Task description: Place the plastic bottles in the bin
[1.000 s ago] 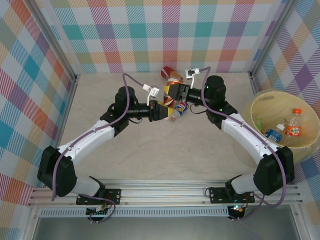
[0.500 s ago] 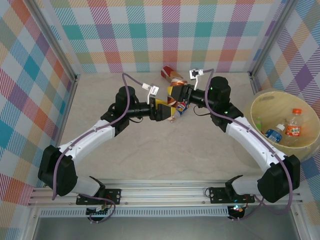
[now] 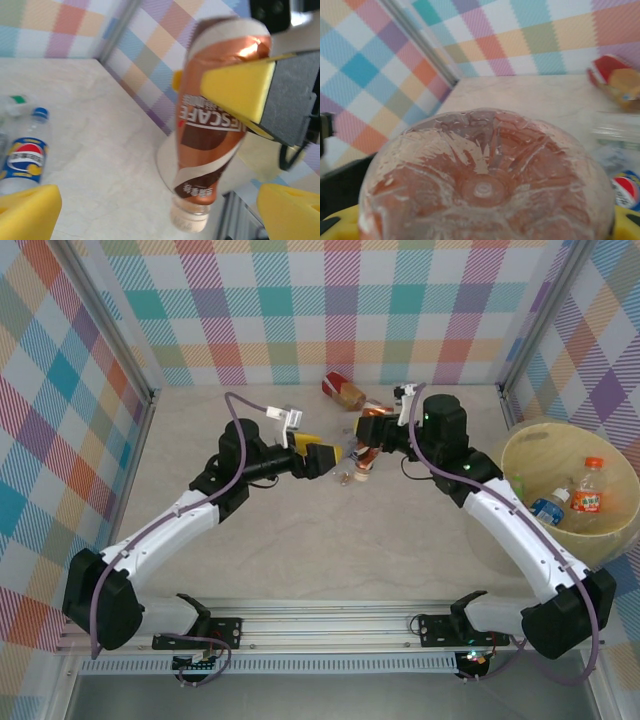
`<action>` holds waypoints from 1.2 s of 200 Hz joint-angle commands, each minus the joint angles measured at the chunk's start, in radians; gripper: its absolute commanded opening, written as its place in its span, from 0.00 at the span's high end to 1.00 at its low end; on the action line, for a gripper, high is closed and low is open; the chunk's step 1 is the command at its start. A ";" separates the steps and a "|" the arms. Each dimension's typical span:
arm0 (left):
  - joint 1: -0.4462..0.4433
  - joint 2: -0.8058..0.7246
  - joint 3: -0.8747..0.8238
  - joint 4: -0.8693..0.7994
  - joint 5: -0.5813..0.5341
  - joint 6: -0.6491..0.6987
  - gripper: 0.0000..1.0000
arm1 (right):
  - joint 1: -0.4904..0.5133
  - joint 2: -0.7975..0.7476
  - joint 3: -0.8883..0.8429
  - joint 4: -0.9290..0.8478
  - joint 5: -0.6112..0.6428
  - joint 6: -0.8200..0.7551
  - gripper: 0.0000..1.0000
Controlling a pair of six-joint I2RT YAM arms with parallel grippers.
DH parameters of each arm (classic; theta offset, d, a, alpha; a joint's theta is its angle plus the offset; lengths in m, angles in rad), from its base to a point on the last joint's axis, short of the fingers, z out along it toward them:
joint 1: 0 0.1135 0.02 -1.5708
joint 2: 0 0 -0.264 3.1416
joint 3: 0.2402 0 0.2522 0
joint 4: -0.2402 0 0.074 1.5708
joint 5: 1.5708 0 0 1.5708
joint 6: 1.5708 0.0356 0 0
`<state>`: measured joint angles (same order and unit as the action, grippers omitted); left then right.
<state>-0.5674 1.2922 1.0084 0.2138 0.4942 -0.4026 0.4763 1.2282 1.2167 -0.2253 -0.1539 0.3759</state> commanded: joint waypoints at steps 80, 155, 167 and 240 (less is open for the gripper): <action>-0.006 0.034 0.008 -0.145 -0.408 -0.005 0.00 | -0.029 -0.138 0.151 -0.317 0.653 -0.453 0.54; -0.006 0.127 0.072 -0.175 -0.393 -0.021 0.00 | -0.308 -0.147 0.411 -0.531 0.707 -0.426 0.56; -0.006 0.138 0.083 -0.180 -0.393 -0.021 0.00 | -0.395 -0.138 0.449 -0.578 0.633 -0.402 0.56; -0.006 0.179 0.142 -0.215 -0.371 -0.047 0.00 | -0.677 0.030 0.639 -0.922 0.656 -0.305 0.57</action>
<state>-0.5674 1.4624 1.1160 0.0132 0.1123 -0.4255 -0.1398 1.1896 1.8114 -0.9630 0.4717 0.0231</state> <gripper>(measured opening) 0.999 0.555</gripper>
